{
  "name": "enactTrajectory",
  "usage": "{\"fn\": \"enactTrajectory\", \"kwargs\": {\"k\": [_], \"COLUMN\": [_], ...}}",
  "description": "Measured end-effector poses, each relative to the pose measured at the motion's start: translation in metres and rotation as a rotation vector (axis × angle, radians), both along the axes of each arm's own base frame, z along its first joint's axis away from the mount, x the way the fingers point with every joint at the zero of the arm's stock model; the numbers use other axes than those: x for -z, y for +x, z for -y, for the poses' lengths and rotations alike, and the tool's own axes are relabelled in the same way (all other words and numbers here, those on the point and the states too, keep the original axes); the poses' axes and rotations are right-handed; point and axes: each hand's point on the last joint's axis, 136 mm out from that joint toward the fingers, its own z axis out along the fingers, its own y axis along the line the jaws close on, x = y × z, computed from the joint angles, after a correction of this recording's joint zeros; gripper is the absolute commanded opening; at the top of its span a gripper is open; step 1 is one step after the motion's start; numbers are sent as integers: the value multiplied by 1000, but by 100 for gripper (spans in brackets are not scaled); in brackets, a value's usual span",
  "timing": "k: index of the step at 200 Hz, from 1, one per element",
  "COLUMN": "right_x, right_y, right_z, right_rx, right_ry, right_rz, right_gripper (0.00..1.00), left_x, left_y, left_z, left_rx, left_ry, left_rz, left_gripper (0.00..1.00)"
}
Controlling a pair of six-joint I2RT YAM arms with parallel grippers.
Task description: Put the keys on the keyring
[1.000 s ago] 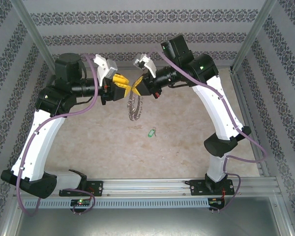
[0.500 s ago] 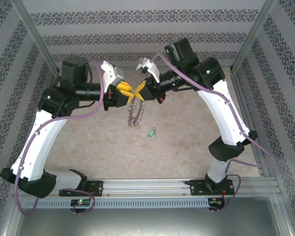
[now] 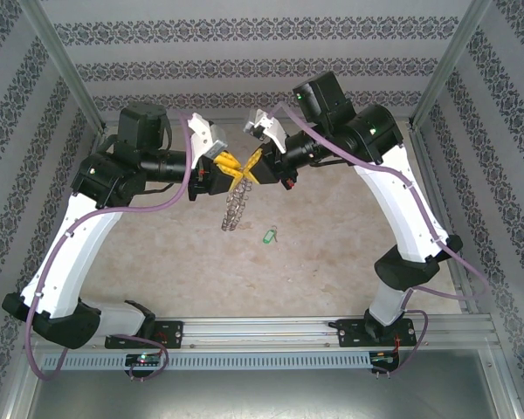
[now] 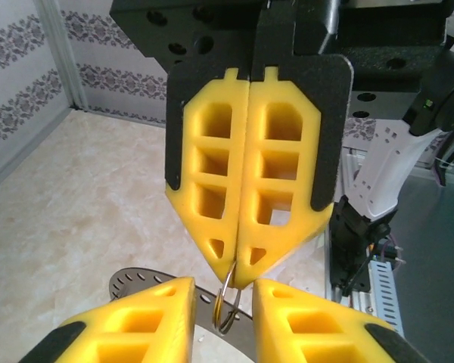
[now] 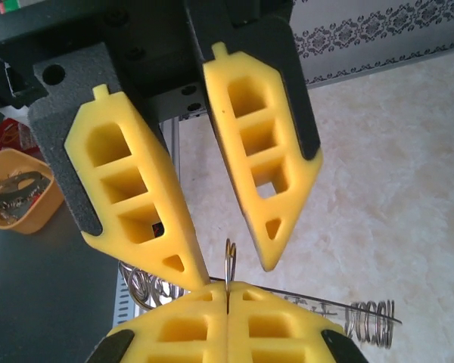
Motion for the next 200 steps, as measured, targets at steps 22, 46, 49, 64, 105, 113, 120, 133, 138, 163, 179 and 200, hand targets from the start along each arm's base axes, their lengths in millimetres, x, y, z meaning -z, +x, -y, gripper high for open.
{"fn": "enactTrajectory", "kwargs": {"k": [22, 46, 49, 64, 105, 113, 120, 133, 138, 163, 179, 200], "right_x": [0, 0, 0, 1, 3, 5, 8, 15, 17, 21, 19, 14], "right_y": [-1, -2, -3, -4, -3, -2, -2, 0, 1, 11, 21, 33], "right_z": [1, 2, 2, 3, 4, 4, 5, 8, 9, 20, 33, 50], "right_rx": [-1, 1, -1, -2, 8, 14, 21, 41, 49, 128, 194, 289], "right_ry": [-1, -8, -8, -16, -26, -30, -38, -47, -46, -3, 47, 117], "right_rz": [6, 17, 19, 29, 41, 42, 34, 12, 6, -44, -60, -69], "right_gripper": [0, 0, 0, 0, 19, 26, 31, 37, 39, 49, 50, 50], "left_x": [-2, -2, -2, -1, -1, 0, 0, 0, 1, 10, 17, 23], "left_y": [-2, -4, -4, -5, -6, -6, -6, -5, -4, -3, -1, 3], "left_z": [1, 1, 1, 1, 2, 2, 2, 2, 2, 2, 1, 1], "left_rx": [8, 10, 10, 12, 17, 16, 15, 9, 8, -3, -14, -29], "left_ry": [0, 3, 3, 6, 8, 8, 9, 12, 12, 20, 20, 12], "left_rz": [6, 3, 3, -2, -5, -6, -5, -5, -9, -33, -54, -75], "left_gripper": [15, 0, 0, 0, 0, 0, 0, 0, 0, 0, 0, 0]}}
